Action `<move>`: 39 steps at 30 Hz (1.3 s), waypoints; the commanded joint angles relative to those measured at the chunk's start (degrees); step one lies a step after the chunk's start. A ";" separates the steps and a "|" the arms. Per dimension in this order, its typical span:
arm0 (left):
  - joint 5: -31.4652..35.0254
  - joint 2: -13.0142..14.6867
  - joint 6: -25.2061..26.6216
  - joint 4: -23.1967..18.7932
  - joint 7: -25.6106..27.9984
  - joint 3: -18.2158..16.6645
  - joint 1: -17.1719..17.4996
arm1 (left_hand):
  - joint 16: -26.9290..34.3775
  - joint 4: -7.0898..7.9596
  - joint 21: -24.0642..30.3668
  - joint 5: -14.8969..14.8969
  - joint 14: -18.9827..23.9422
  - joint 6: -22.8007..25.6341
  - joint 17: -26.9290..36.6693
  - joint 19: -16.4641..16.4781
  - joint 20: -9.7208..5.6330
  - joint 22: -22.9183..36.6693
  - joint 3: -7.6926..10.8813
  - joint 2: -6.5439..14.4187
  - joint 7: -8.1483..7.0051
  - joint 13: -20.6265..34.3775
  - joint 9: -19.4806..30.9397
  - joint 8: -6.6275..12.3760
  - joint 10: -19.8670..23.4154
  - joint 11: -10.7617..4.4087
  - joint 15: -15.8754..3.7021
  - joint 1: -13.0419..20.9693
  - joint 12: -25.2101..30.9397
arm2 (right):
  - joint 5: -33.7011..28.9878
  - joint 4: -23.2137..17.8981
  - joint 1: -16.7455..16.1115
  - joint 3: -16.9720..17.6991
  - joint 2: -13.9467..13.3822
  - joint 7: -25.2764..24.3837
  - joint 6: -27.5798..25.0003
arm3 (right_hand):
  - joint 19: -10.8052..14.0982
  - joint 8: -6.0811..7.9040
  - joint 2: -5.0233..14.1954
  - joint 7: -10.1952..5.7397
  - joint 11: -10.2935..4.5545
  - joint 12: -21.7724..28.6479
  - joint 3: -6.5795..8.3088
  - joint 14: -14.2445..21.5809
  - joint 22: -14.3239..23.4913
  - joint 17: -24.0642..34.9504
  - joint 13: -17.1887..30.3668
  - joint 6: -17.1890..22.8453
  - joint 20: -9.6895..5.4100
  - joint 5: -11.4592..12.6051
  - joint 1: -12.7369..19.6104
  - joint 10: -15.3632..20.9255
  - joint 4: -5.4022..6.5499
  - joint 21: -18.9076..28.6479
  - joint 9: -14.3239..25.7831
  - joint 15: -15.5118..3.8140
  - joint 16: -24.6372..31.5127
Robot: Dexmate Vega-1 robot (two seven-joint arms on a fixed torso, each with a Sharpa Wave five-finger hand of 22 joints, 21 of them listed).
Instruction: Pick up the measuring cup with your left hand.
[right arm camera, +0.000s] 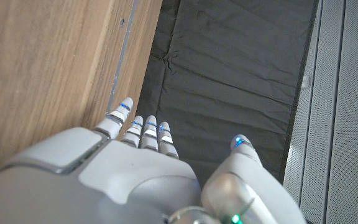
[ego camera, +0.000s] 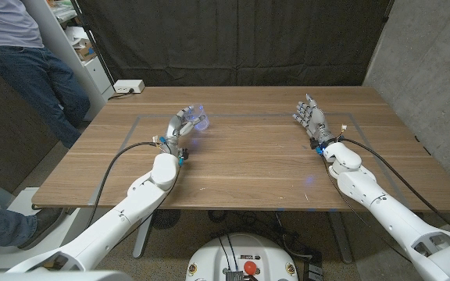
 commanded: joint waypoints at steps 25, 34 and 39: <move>3.50 1.52 0.24 -7.40 1.57 -1.81 2.29 | -0.93 0.57 -1.37 -0.77 -1.41 2.28 0.35 -2.52 0.64 0.30 0.52 0.49 -0.54 0.62 0.27 -0.23 0.52 0.37 0.33 -0.96 -0.25 | 0.11 -1.32 -0.04 0.57 -0.28 -0.92 -0.19 | 0.31 0.43 0.35 -0.21 0.07 0.09 -0.52 0.16 0.33 0.01 0.09 0.10 0.19 0.38 0.36 0.39 -0.10 0.55 0.28 0.15 0.38; 5.00 2.86 2.45 -11.31 1.89 -2.72 3.49 | -1.13 0.61 -1.67 -0.90 -1.69 2.27 0.36 -3.14 0.71 0.32 0.58 0.58 -0.56 0.76 0.27 -0.34 0.43 0.49 0.50 -1.11 -0.41 | 0.36 -2.30 -0.99 0.98 -0.96 -1.03 -0.21 | 0.34 0.40 0.37 -0.21 0.16 0.06 -0.58 0.19 0.33 0.01 0.10 0.03 0.18 0.42 0.37 0.35 -0.12 0.55 0.28 0.09 0.38; 5.75 3.26 3.20 -12.76 1.92 -3.07 3.69 | -1.19 0.62 -1.79 -0.95 -1.71 2.29 0.37 -3.36 0.72 0.32 0.60 0.59 -0.57 0.82 0.27 -0.37 0.31 0.49 0.47 -1.17 -0.52 | 0.40 -2.58 -1.31 1.12 -1.16 -1.01 -0.08 | 0.34 0.40 0.39 -0.22 0.15 0.05 -0.61 0.22 0.33 0.01 0.10 0.05 0.19 0.45 0.38 0.32 -0.12 0.55 0.28 0.17 0.38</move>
